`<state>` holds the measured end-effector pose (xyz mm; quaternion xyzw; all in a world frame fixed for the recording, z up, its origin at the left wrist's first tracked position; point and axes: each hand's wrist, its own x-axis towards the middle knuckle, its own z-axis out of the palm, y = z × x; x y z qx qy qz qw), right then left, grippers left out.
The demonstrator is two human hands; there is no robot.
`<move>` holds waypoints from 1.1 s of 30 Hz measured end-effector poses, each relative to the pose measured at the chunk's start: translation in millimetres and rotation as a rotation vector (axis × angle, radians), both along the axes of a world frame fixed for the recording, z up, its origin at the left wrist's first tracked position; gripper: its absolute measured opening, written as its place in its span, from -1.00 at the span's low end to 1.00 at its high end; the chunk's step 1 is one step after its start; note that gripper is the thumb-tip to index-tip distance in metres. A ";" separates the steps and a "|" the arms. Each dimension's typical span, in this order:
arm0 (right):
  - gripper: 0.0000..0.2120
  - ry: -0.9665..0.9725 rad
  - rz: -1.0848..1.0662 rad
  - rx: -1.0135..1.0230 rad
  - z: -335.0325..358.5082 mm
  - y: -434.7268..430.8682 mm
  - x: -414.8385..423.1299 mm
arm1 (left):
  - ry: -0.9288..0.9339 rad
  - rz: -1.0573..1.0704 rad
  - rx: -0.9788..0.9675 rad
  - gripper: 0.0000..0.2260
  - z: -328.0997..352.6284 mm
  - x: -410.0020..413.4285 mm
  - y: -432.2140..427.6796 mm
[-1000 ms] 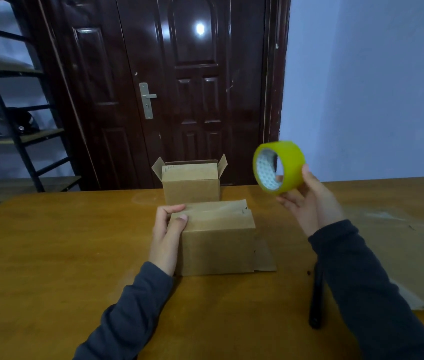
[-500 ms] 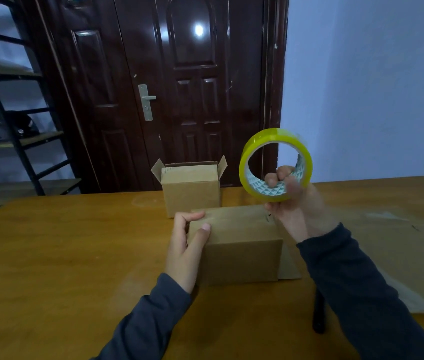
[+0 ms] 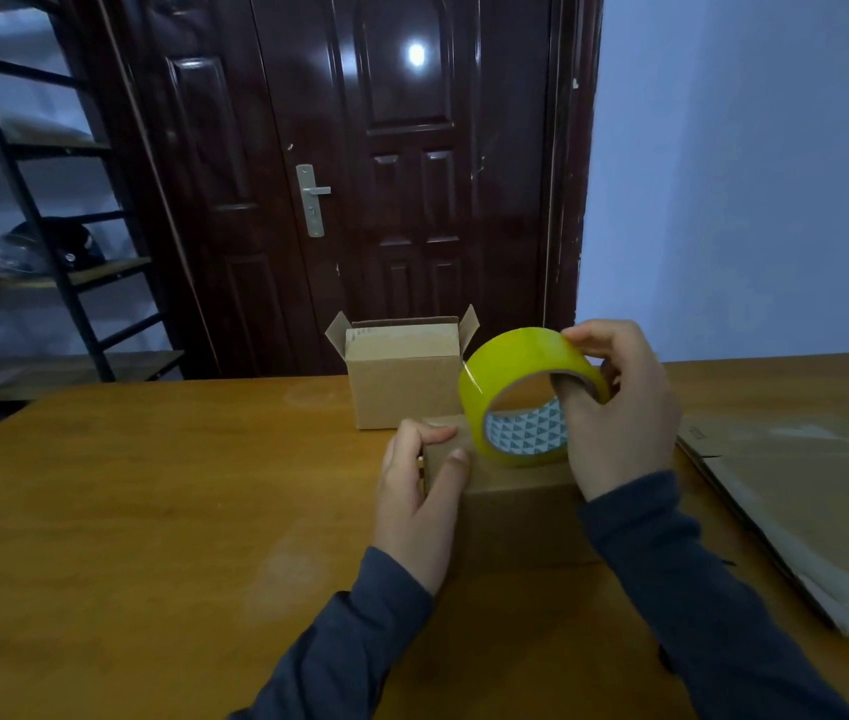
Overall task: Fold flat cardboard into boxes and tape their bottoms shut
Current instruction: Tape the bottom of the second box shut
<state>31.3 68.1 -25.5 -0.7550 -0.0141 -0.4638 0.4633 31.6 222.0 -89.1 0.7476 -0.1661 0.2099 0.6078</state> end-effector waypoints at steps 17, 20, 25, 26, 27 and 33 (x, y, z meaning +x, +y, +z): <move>-0.51 -0.064 0.097 -0.349 -20.0 11.3 4.6 | -0.102 -0.010 -0.153 -0.53 26.0 7.7 13.2; -0.51 -0.131 0.086 -0.422 -19.4 10.5 6.9 | -0.105 -0.070 -0.143 -0.58 31.4 1.4 9.7; -0.47 -0.155 0.064 -0.450 -21.2 10.9 9.1 | -0.030 -0.142 -0.207 -0.58 30.8 2.4 13.0; -0.46 -0.159 0.058 -0.453 -21.8 10.8 9.0 | -0.015 -0.157 -0.226 -0.65 31.4 1.9 13.5; -0.45 -0.164 0.057 -0.457 -21.6 10.6 8.8 | 0.001 -0.169 -0.248 -0.70 32.5 1.6 14.1; -0.30 0.048 0.166 -0.139 -9.6 11.2 -0.3 | 0.032 -0.210 -0.352 -0.76 37.5 3.0 19.8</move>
